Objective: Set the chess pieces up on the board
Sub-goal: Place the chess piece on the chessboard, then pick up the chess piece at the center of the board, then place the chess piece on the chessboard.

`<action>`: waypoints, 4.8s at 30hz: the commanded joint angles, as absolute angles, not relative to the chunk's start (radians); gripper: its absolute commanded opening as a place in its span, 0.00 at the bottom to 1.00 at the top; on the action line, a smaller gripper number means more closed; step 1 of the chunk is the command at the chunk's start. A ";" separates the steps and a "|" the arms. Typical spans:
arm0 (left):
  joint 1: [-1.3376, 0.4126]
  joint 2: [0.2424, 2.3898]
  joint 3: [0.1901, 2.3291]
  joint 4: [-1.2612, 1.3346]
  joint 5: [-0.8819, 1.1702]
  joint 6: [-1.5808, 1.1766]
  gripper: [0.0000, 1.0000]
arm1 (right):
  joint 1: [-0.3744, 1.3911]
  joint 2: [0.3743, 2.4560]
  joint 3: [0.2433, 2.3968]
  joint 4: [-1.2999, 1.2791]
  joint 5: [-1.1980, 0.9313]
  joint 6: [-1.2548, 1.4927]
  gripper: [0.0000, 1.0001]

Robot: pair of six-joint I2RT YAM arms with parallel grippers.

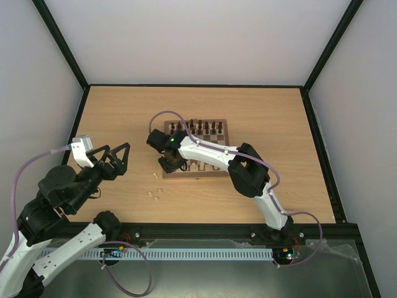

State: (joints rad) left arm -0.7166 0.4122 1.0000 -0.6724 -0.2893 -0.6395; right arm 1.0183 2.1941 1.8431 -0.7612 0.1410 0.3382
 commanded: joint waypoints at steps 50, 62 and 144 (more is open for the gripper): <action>-0.712 0.358 1.045 -0.675 -0.311 -0.639 0.99 | 1.218 2.058 1.677 -0.677 0.012 0.360 0.44; -0.712 0.341 1.050 -0.701 -0.317 -0.643 0.99 | 1.215 2.189 1.788 -0.704 0.040 0.347 0.42; -0.712 0.333 1.022 -0.691 -0.319 -0.646 1.00 | 0.971 2.267 1.923 -0.800 0.165 0.282 0.14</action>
State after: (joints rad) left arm -0.7166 0.3443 1.0275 -0.7025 -0.3145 -0.6407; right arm 0.9813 2.2398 1.9484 -0.7639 0.1593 0.2943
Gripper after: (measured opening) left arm 0.994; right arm 0.136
